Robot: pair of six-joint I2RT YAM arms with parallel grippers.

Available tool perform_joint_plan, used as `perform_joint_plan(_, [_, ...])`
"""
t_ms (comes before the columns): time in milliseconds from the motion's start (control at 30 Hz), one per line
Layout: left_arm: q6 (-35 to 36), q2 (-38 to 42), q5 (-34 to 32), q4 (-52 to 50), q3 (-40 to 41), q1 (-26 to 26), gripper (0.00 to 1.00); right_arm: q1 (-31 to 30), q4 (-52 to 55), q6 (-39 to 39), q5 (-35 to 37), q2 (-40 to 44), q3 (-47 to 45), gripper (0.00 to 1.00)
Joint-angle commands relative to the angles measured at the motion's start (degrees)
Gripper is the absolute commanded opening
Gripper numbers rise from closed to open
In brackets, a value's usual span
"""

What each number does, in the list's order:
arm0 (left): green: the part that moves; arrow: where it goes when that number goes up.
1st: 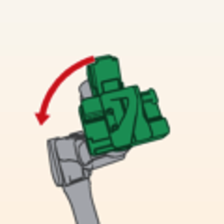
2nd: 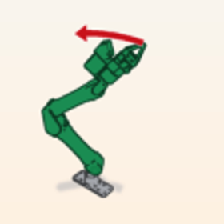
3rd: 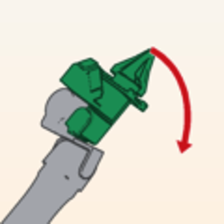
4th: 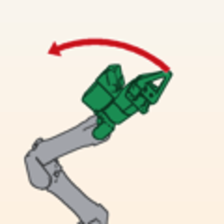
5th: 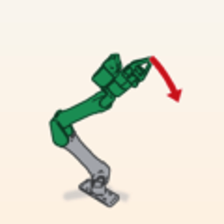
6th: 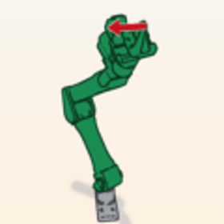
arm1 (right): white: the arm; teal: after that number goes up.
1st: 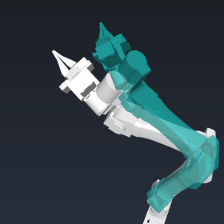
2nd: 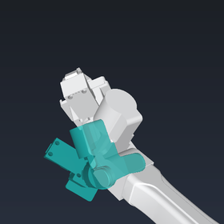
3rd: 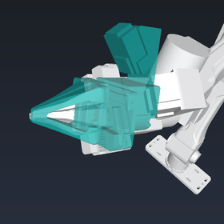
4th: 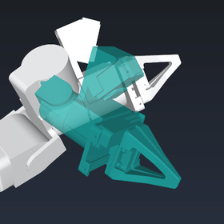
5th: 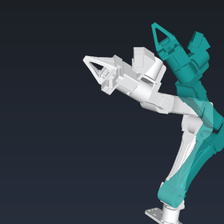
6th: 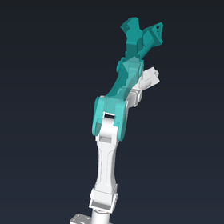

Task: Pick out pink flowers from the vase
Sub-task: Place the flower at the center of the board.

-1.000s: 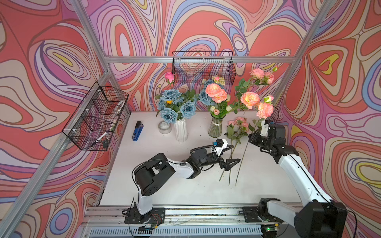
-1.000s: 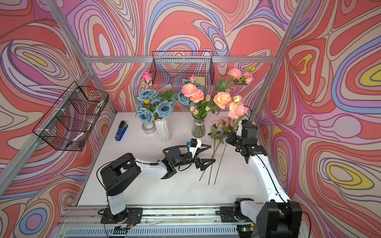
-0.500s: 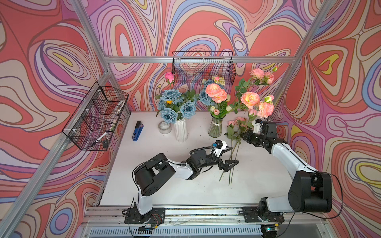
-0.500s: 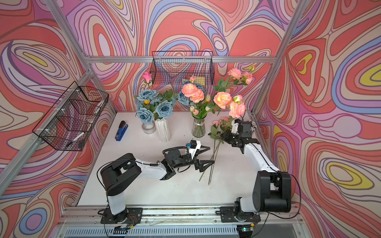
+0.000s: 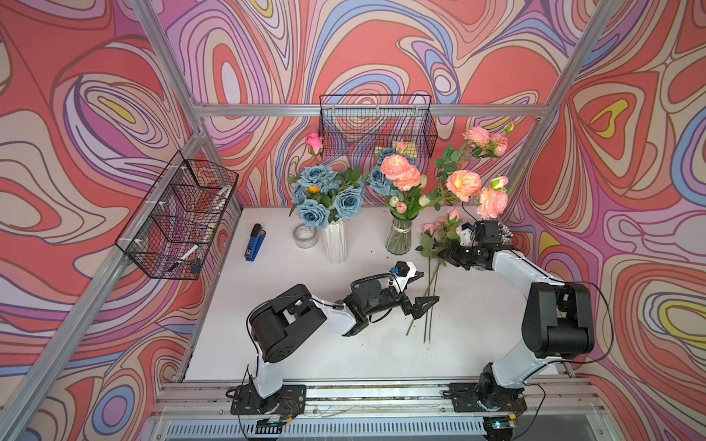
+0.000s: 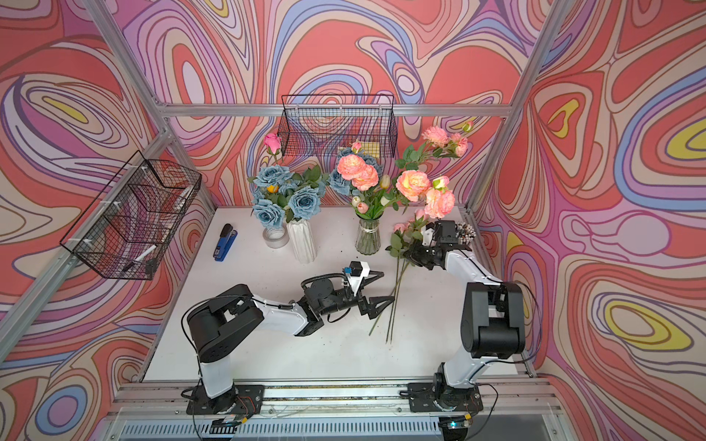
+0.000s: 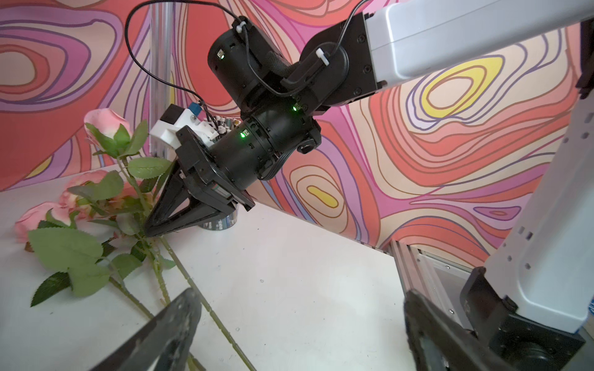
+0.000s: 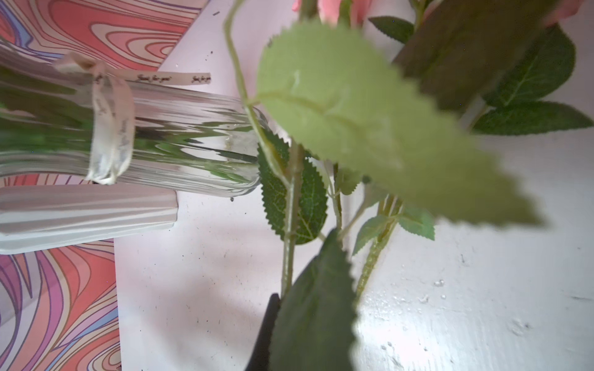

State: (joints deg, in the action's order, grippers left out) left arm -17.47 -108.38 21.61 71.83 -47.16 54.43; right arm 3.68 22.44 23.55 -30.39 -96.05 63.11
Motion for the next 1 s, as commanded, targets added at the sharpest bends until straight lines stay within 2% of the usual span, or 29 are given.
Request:
perform_joint_plan(0, [1.6, -0.6, -2.7, 3.7, 0.8, 0.1, 1.0, 0.3, 1.1, -1.1, 2.0, -1.9, 1.5, 0.0])
perform_joint_plan(467, [0.9, -0.4, -5.4, 3.8, 2.0, 0.0, 1.0, 0.0, -0.9, -0.9, 3.1, -7.9, 2.0, 0.0])
perform_joint_plan(667, [0.8, -0.1, -6.1, 3.7, 2.2, -0.2, 1.0, -0.6, 0.4, -1.5, 7.2, -5.8, 2.3, 0.12])
perform_joint_plan(967, [-0.1, 0.4, -7.0, 3.7, 2.8, -0.5, 1.0, -1.0, 2.8, -1.9, 12.1, 3.4, 1.7, 0.38])
